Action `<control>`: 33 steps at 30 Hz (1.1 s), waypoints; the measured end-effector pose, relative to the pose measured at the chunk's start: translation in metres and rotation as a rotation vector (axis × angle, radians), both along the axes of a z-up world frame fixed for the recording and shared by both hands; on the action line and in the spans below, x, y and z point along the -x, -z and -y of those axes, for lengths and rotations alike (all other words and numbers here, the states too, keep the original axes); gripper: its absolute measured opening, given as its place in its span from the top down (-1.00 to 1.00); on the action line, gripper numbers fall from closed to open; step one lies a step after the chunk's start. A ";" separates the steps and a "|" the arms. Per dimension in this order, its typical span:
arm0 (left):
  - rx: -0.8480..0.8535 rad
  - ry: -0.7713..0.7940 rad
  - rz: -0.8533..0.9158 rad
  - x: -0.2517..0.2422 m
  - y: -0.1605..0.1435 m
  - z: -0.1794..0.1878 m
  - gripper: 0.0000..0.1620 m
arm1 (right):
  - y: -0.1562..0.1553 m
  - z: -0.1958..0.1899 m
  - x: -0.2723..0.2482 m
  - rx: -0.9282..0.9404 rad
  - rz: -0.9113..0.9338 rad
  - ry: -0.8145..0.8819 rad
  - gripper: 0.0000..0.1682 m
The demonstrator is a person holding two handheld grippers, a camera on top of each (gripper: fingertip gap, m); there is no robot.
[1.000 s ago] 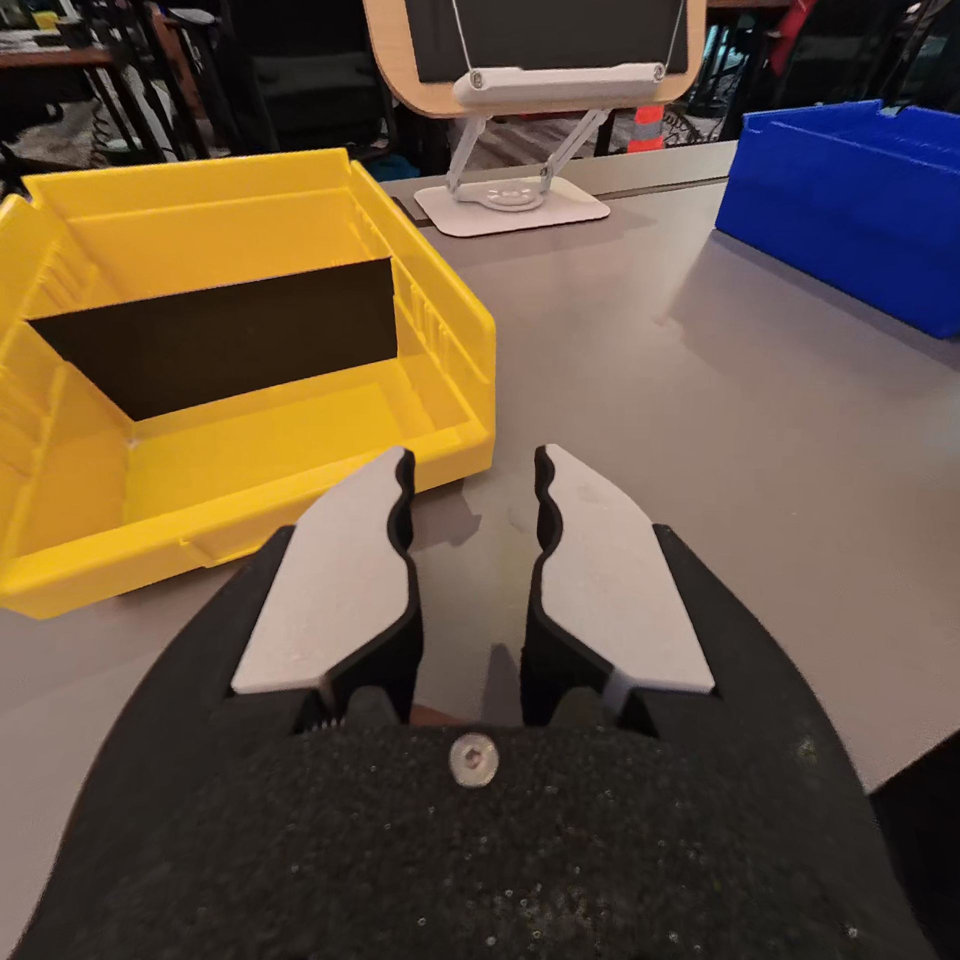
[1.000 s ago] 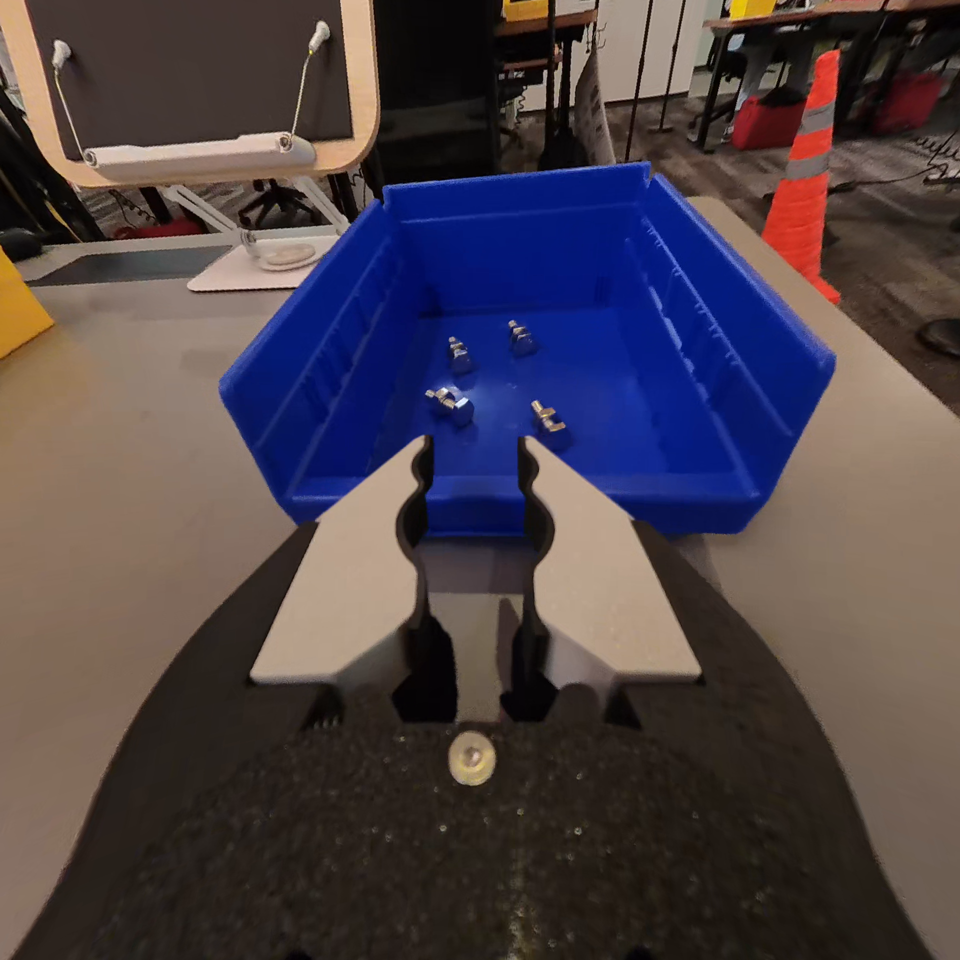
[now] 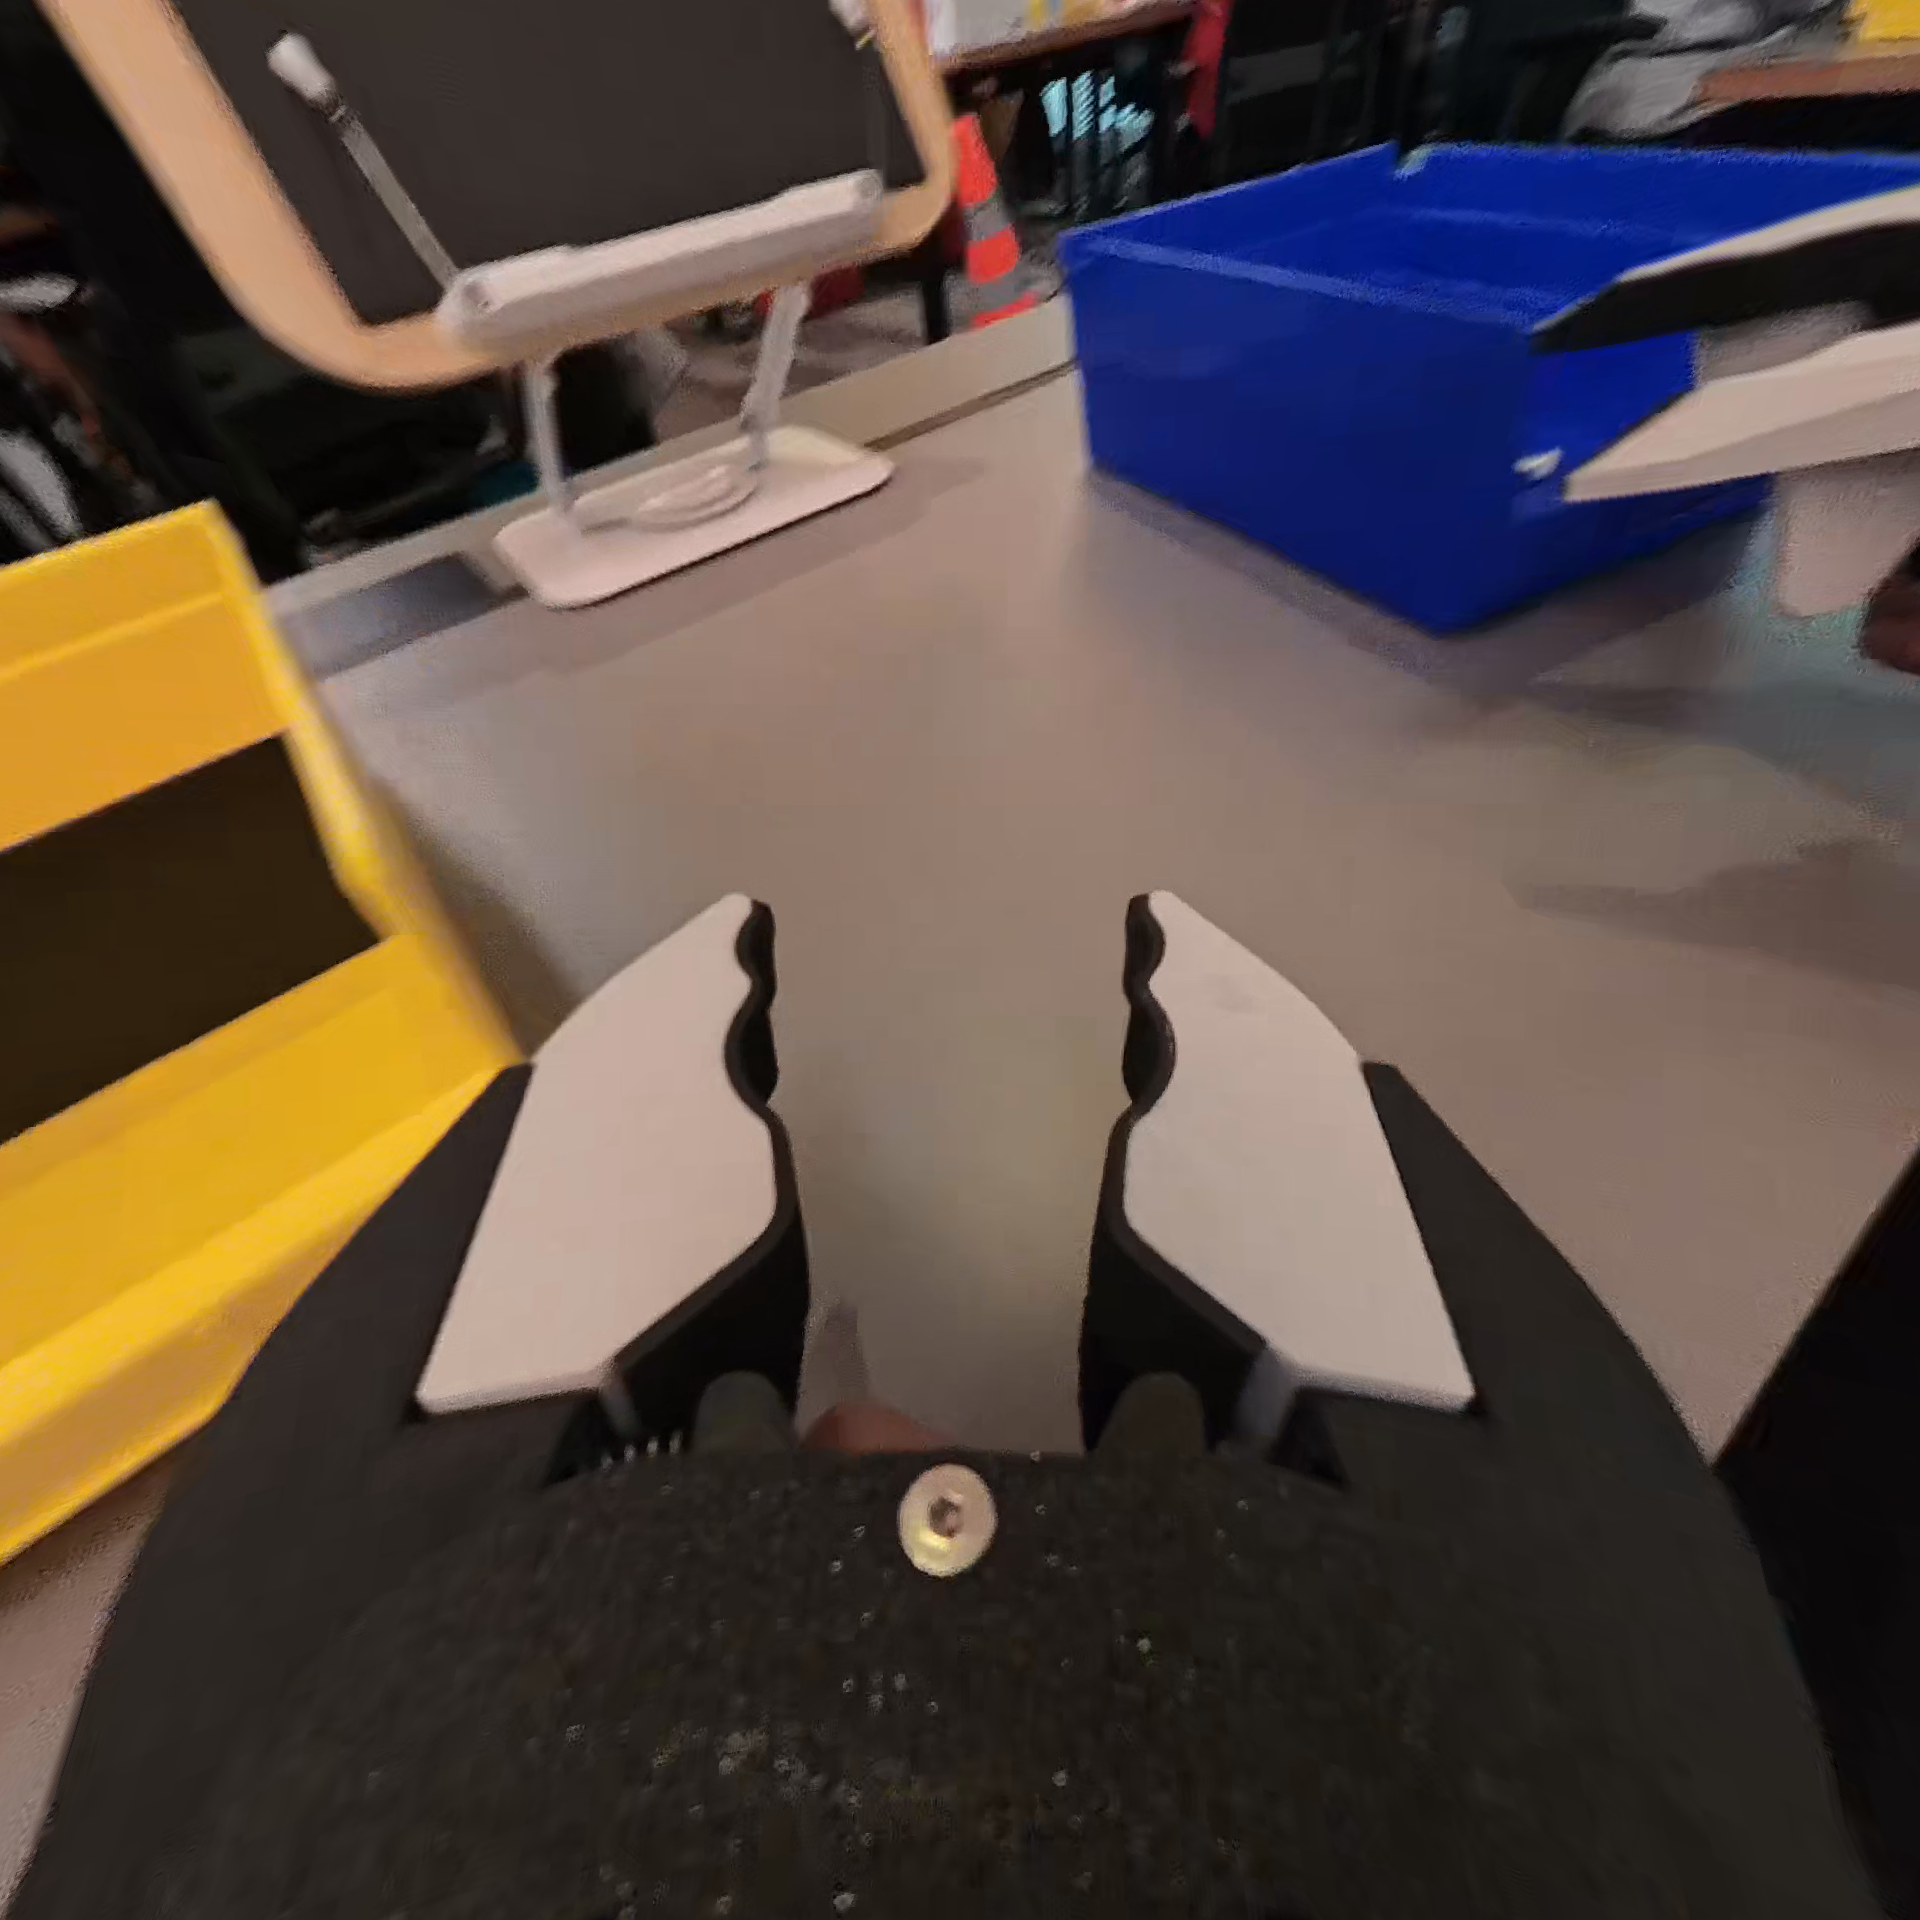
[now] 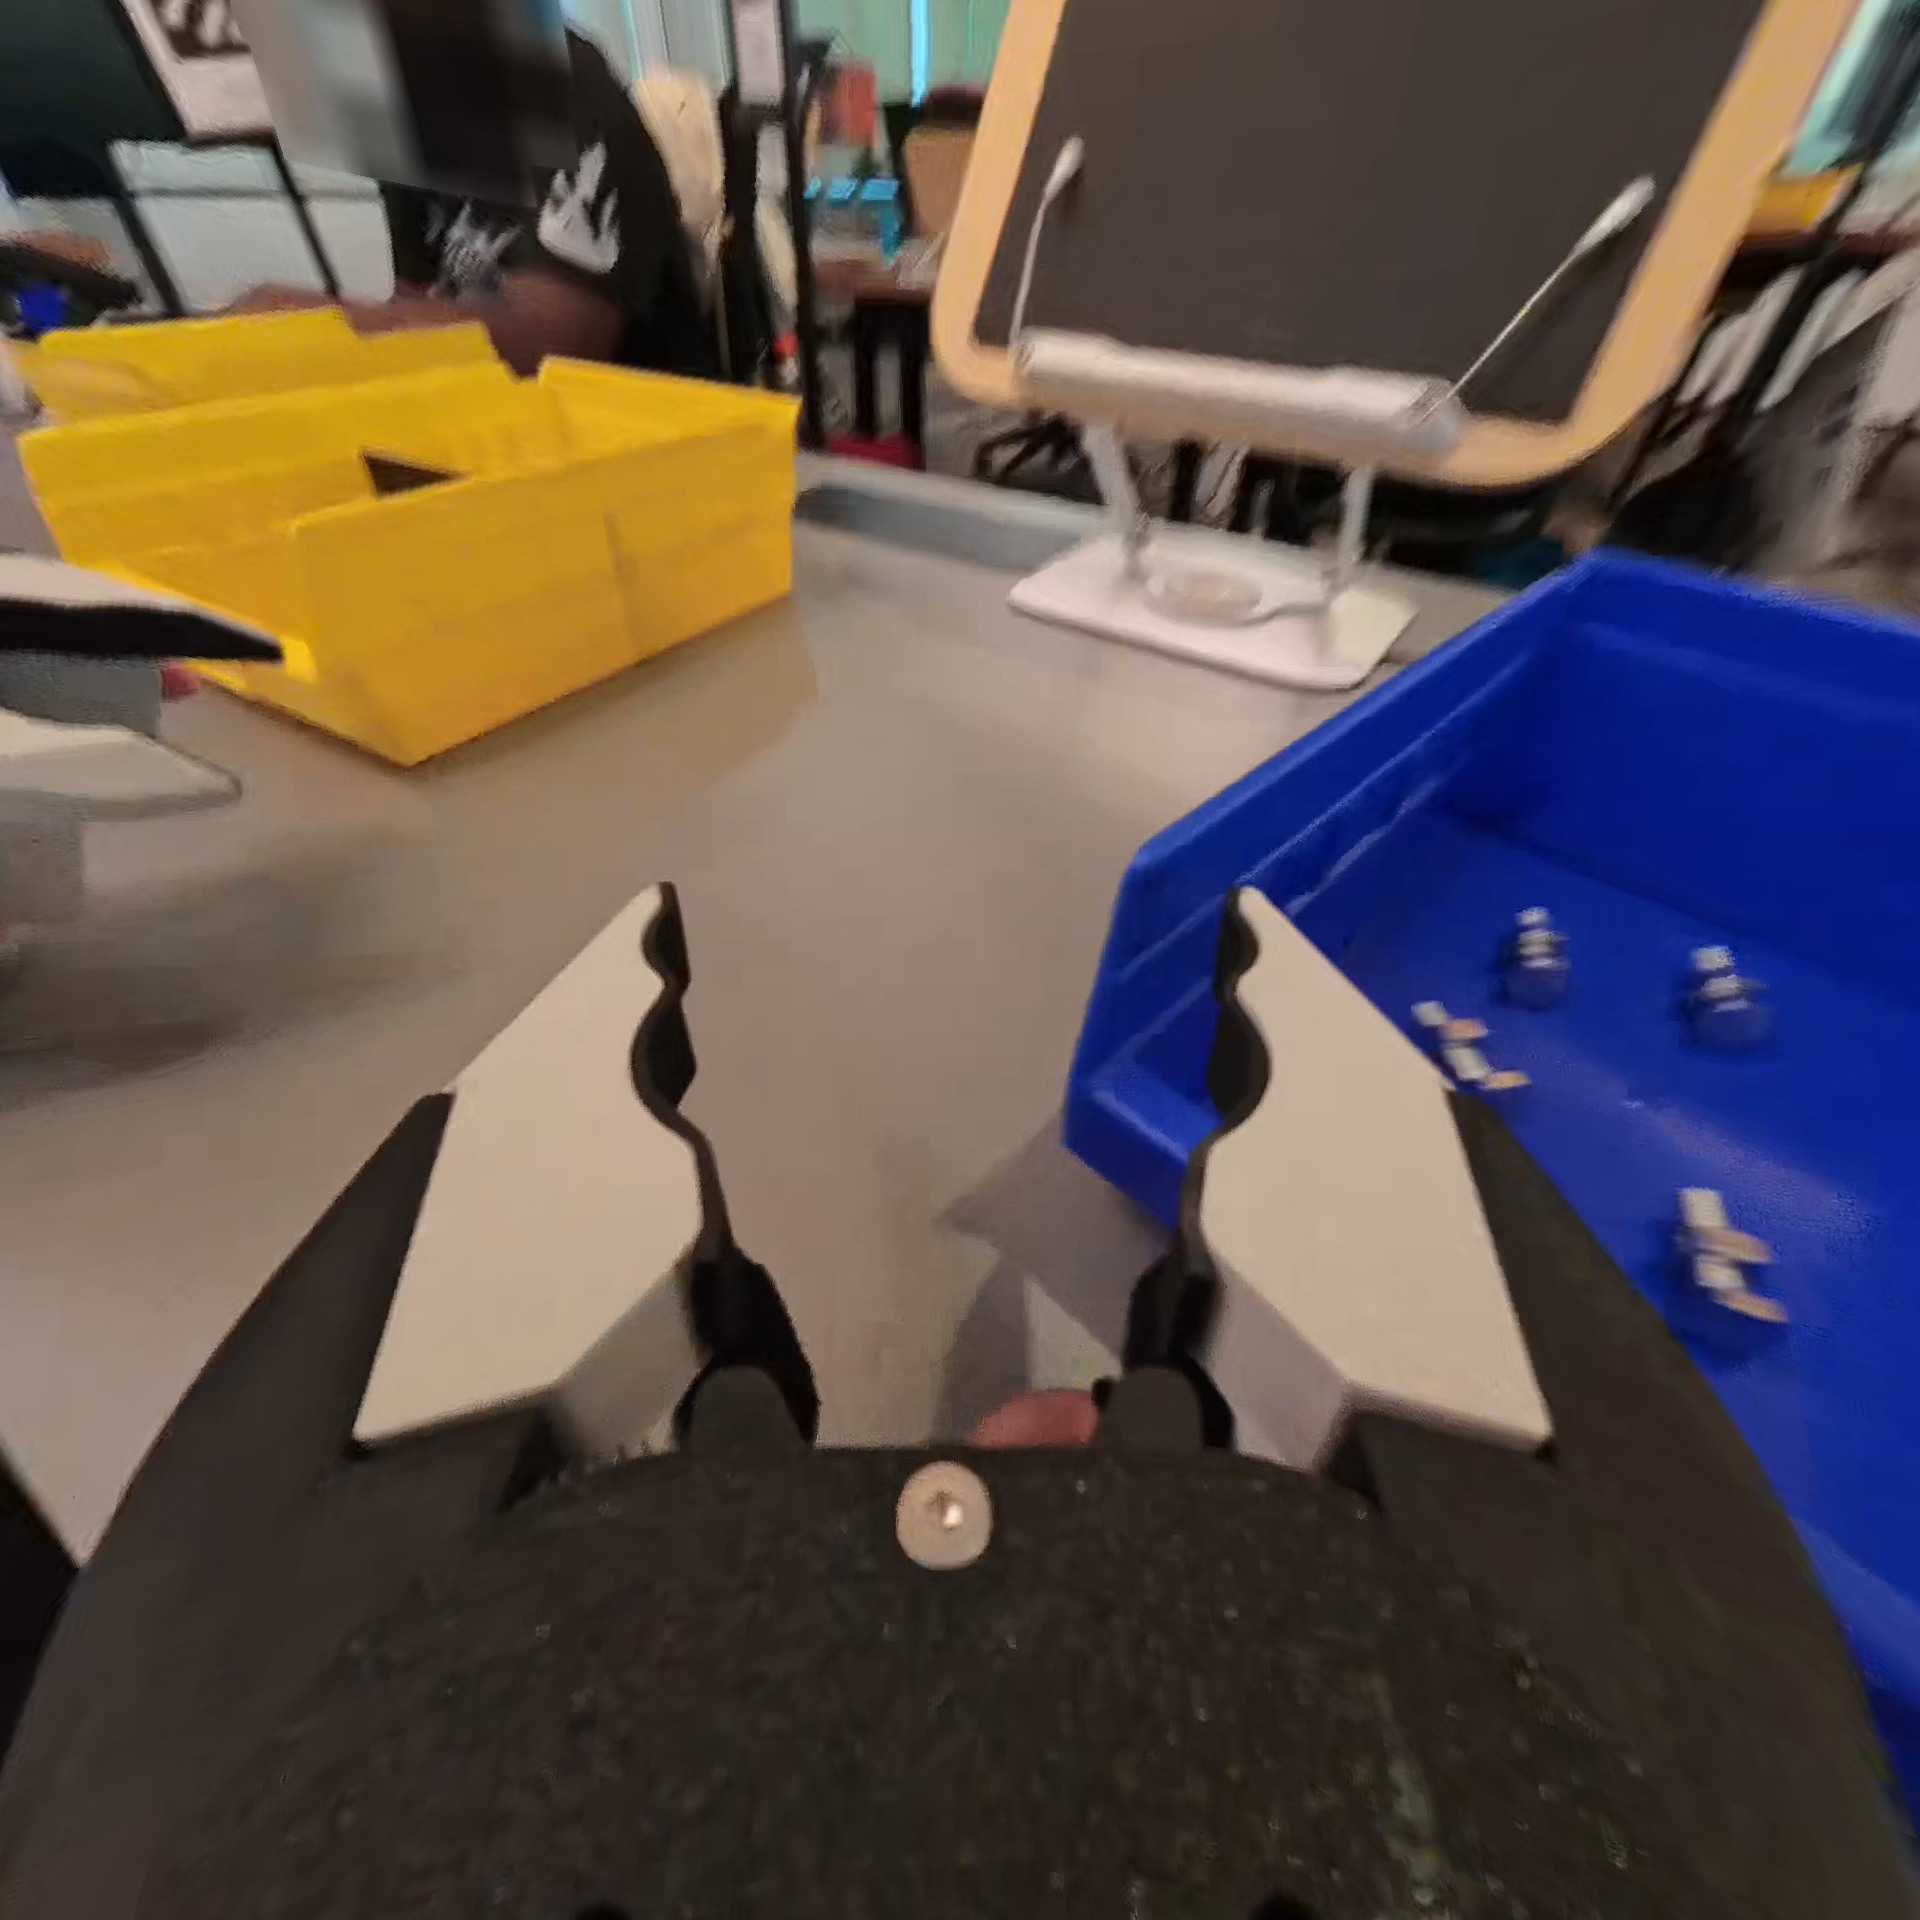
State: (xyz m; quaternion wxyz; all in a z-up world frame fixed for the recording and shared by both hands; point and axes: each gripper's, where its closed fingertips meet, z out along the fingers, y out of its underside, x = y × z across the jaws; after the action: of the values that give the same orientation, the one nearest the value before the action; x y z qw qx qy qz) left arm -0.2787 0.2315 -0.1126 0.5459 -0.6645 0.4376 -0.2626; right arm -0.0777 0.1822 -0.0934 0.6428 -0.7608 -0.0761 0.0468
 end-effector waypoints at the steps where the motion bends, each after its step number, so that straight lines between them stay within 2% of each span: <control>1: 0.016 0.045 0.020 -0.015 -0.002 0.010 0.19 | -0.009 0.005 -0.009 -0.042 0.029 0.051 -0.20; 4: 0.148 0.162 0.075 -0.068 -0.004 0.036 0.21 | -0.038 0.025 -0.060 -0.166 0.101 0.271 -0.20; 6: 0.207 0.190 0.082 -0.108 -0.009 0.042 0.23 | -0.045 0.043 -0.110 -0.183 0.078 0.459 -0.13; 7: 0.219 0.185 0.075 -0.129 -0.011 0.041 0.23 | -0.044 0.054 -0.137 -0.182 0.052 0.558 -0.04; 10: 0.209 0.128 0.037 -0.188 -0.011 0.030 0.22 | -0.027 0.083 -0.205 -0.135 -0.030 0.767 0.02; 12: 0.227 0.103 0.005 -0.221 -0.002 0.025 0.23 | -0.010 0.090 -0.230 -0.071 -0.089 0.801 0.02; 14: 0.245 0.092 -0.066 -0.242 0.017 0.023 0.31 | 0.006 0.080 -0.230 -0.013 -0.152 0.731 0.07; 15: 0.261 0.076 -0.075 -0.249 0.025 0.021 0.29 | 0.018 0.074 -0.225 0.045 -0.181 0.697 0.19; 16: 0.294 0.074 -0.063 -0.256 0.029 0.021 0.33 | 0.031 0.070 -0.219 0.112 -0.208 0.670 0.44; 17: 0.333 0.075 -0.047 -0.262 0.030 0.022 0.49 | 0.042 0.066 -0.213 0.166 -0.238 0.658 0.71; 18: 0.343 0.045 -0.044 -0.265 0.030 0.020 0.73 | 0.045 0.066 -0.213 0.187 -0.256 0.700 0.76; 20: 0.271 -0.021 -0.090 -0.262 0.030 0.013 0.82 | 0.045 0.072 -0.214 0.251 -0.205 0.778 0.93; 23: 0.217 -0.069 -0.085 -0.247 0.022 0.011 0.87 | 0.035 0.072 -0.204 0.272 -0.109 0.835 0.97; 28: 0.042 -0.174 -0.081 -0.173 -0.009 -0.006 0.92 | 0.002 0.041 -0.141 0.122 -0.106 0.739 0.97; 30: 0.031 -0.248 -0.078 -0.127 -0.017 -0.019 0.92 | -0.006 0.017 -0.101 0.091 -0.118 0.658 0.96; 33: 0.068 -0.355 -0.085 -0.066 -0.014 -0.036 0.93 | -0.009 -0.017 -0.046 0.090 -0.105 0.549 0.96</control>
State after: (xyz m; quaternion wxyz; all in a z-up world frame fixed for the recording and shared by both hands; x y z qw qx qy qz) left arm -0.2131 0.2674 -0.0984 0.5419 -0.7599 0.3270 -0.1485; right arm -0.0314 0.1995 -0.0847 0.6001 -0.7772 0.1685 -0.0863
